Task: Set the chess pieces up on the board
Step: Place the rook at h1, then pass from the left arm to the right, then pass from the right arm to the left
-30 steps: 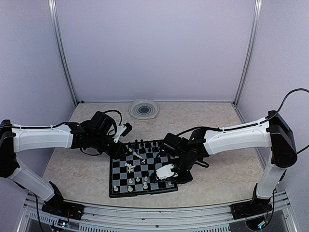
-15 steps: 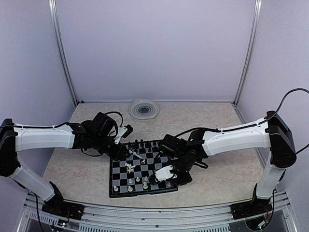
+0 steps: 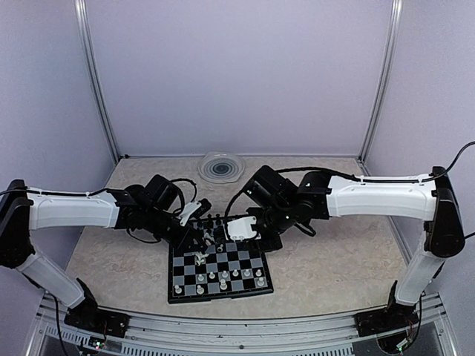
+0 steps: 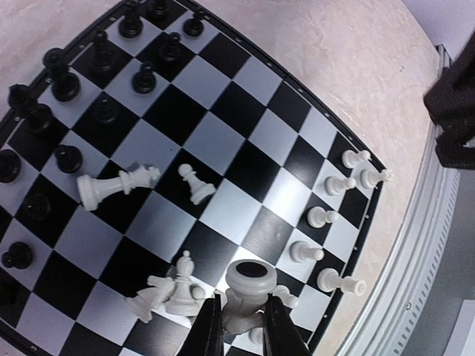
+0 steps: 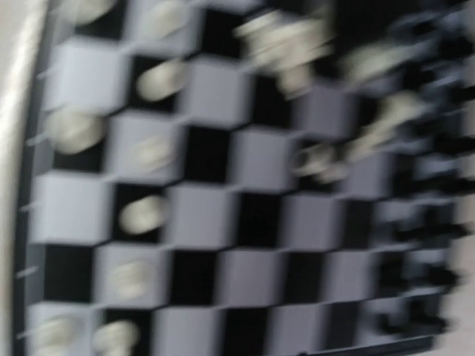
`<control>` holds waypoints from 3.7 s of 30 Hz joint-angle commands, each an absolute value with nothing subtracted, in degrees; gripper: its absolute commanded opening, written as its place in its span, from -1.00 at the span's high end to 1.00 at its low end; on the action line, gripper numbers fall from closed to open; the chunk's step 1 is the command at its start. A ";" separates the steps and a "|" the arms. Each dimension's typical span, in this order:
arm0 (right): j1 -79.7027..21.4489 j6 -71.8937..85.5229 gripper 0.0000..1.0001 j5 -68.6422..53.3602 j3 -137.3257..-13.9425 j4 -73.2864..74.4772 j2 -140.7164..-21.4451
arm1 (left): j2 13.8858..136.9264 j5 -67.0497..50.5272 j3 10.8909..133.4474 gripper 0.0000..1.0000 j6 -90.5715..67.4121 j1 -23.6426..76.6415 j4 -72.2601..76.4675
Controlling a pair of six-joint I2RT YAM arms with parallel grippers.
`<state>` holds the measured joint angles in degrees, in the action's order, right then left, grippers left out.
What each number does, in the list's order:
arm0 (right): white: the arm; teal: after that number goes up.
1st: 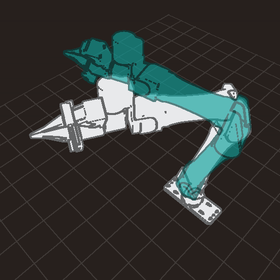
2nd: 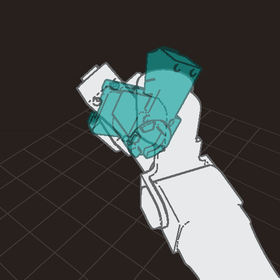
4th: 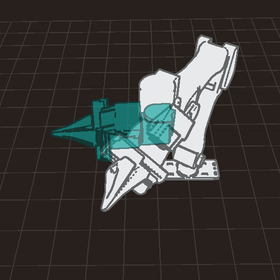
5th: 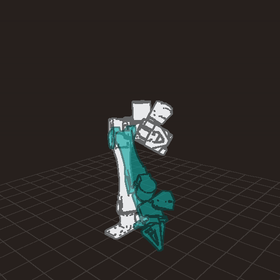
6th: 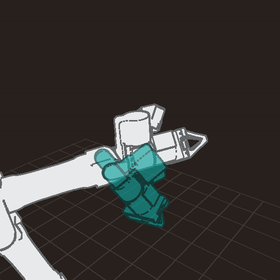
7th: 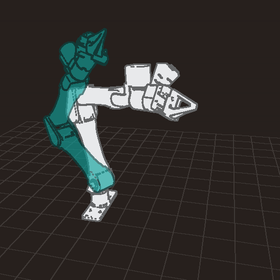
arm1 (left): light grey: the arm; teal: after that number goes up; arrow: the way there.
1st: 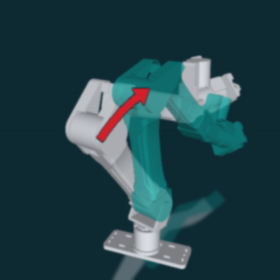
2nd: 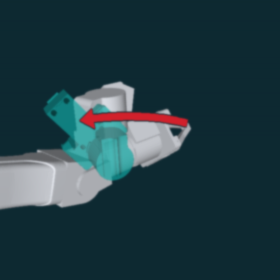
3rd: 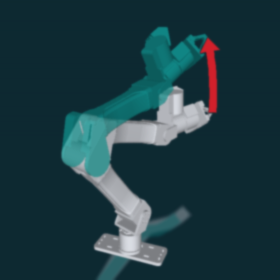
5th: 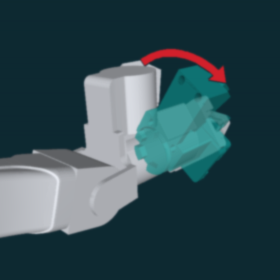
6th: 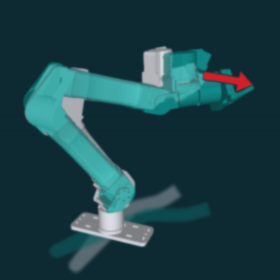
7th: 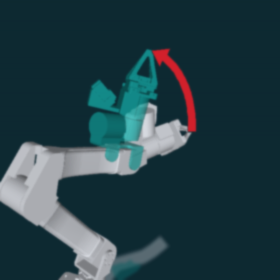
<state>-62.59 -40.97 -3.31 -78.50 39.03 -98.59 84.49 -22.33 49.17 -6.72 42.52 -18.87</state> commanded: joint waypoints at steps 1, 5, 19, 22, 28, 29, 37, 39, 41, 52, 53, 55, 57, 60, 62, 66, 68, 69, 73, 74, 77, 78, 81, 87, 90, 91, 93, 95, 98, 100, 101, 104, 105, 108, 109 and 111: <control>-62.15 -42.66 0.24 -0.44 -80.98 31.37 -99.95 | 85.39 -31.63 50.27 0.79 -5.90 42.98 -18.01; -62.76 -44.05 0.19 -1.46 -85.13 31.50 -103.65 | 86.33 -34.83 50.28 0.78 -6.06 43.06 -18.15; -66.97 -48.65 0.10 -4.55 -90.29 34.41 -109.96 | 86.04 -41.29 50.60 0.77 -6.26 42.89 -17.80; -67.96 -48.88 0.10 -4.25 -91.02 34.74 -111.46 | 86.30 -42.34 50.76 0.77 -6.24 42.87 -17.89; -69.39 -49.83 0.17 -2.02 -91.30 35.20 -113.82 | 85.96 -42.73 50.46 0.77 -6.07 42.89 -17.98; -69.42 -49.77 0.21 -1.65 -91.44 35.17 -113.98 | 85.83 -42.79 50.45 0.77 -6.06 42.89 -18.03; -69.28 -48.74 0.76 2.07 -90.13 33.93 -113.22 | 85.83 -42.83 50.54 0.75 -5.89 42.80 -18.11; -69.05 -48.27 0.83 2.31 -89.05 33.07 -112.54 | 85.78 -42.27 50.72 0.63 -6.04 42.80 -18.11; -68.22 -46.73 0.87 0.53 -88.40 32.54 -111.30 | 85.20 -40.64 50.84 0.39 -6.43 42.61 -17.89; -51.80 -30.14 0.89 -33.96 -82.98 29.86 -99.19 | 67.26 -16.29 41.03 0.14 -15.05 44.36 7.90; -50.09 -28.74 0.89 -38.01 -82.23 29.00 -98.44 | 65.26 -13.52 39.16 0.13 -15.22 46.18 12.46; -47.38 -27.17 0.87 -45.18 -81.27 28.65 -97.70 | 62.89 -7.57 36.86 0.12 -14.38 50.23 18.97; -45.76 -26.81 0.86 -50.87 -80.60 28.97 -97.33 | 62.93 -3.80 37.48 0.11 -11.86 54.01 21.87; -44.45 -26.34 0.85 -57.31 -79.30 28.86 -96.83 | 67.22 -2.39 42.20 0.11 -7.70 57.75 19.90; -44.21 -26.20 0.85 -59.56 -78.75 28.71 -96.64 | 71.03 -4.22 45.50 0.11 -6.27 58.64 17.71; -44.15 -26.82 0.82 -61.40 -78.51 29.06 -96.80 | 77.22 -6.45 50.34 0.13 -5.79 59.32 14.98; -44.21 -27.67 0.82 -61.52 -78.83 29.92 -96.87 | 78.75 -6.98 51.42 0.17 -5.80 59.29 14.54; -44.20 -27.91 0.82 -61.68 -78.72 30.03 -96.74 | 79.12 -7.15 51.80 0.19 -5.89 59.31 14.34; -44.20 -27.95 0.81 -61.40 -78.32 29.45 -96.07 | 80.42 -10.13 52.90 0.33 -6.20 59.00 13.17; -44.18 -28.03 0.81 -61.09 -78.31 29.44 -96.02 | 80.95 -11.55 53.25 0.37 -6.36 58.97 12.68; -44.16 -28.21 0.81 -60.75 -78.53 29.57 -96.06 | 82.14 -14.08 54.33 0.51 -6.84 58.82 10.73; -44.18 -28.28 0.81 -60.67 -78.53 29.54 -96.06 | 82.69 -14.95 54.58 0.53 -7.04 58.80 10.26; -44.20 -28.22 0.81 -60.34 -78.65 29.47 -96.08 | 83.55 -16.55 54.84 0.55 -7.73 58.73 9.07; -43.99 -28.04 0.81 -59.77 -78.93 29.37 -95.46 | 82.23 -17.28 53.08 0.44 -8.89 57.86 7.82; -43.94 -27.93 0.81 -59.70 -78.84 29.24 -95.44 | 80.01 -18.29 51.19 0.37 -9.58 57.15 8.77; -43.91 -27.88 0.80 -59.76 -78.84 29.26 -95.58 | 79.10 -18.75 50.61 0.37 -9.79 56.89 9.17; -43.93 -27.57 0.81 -60.12 -78.88 29.07 -95.86 | 78.23 -19.42 49.72 0.42 -10.09 56.57 9.69; -43.95 -27.26 0.80 -60.47 -79.12 29.01 -96.35 | 78.01 -20.44 49.63 0.47 -10.04 56.49 9.64; -43.91 -27.33 0.80 -60.75 -79.86 29.51 -97.00 | 78.76 -21.30 49.75 0.51 -9.97 56.50 9.32; -43.94 -27.33 0.79 -60.77 -79.90 29.43 -97.27 | 79.13 -21.67 49.83 0.56 -10.00 56.47 9.50; -43.95 -27.33 0.79 -60.74 -79.93 29.55 -97.42 | 79.30 -21.76 49.89 0.57 -10.02 56.51 9.64; -43.95 -27.54 0.78 -60.69 -79.89 29.77 -97.72 | 79.28 -21.64 49.97 0.57 -9.91 56.38 10.16; -43.99 -27.59 0.78 -60.73 -79.89 29.93 -97.88 | 79.20 -21.73 50.07 0.57 -9.85 56.26 10.31; -43.95 -27.66 0.76 -60.75 -79.95 29.98 -98.13 | 79.17 -22.58 50.59 0.61 -9.63 56.05 10.63; -43.95 -27.68 0.76 -60.88 -80.04 30.00 -98.21 | 79.32 -22.86 50.92 0.64 -9.50 56.01 10.37; -43.95 -27.69 0.75 -60.90 -80.22 30.15 -98.43 | 79.83 -23.50 51.51 0.71 -9.26 55.96 9.84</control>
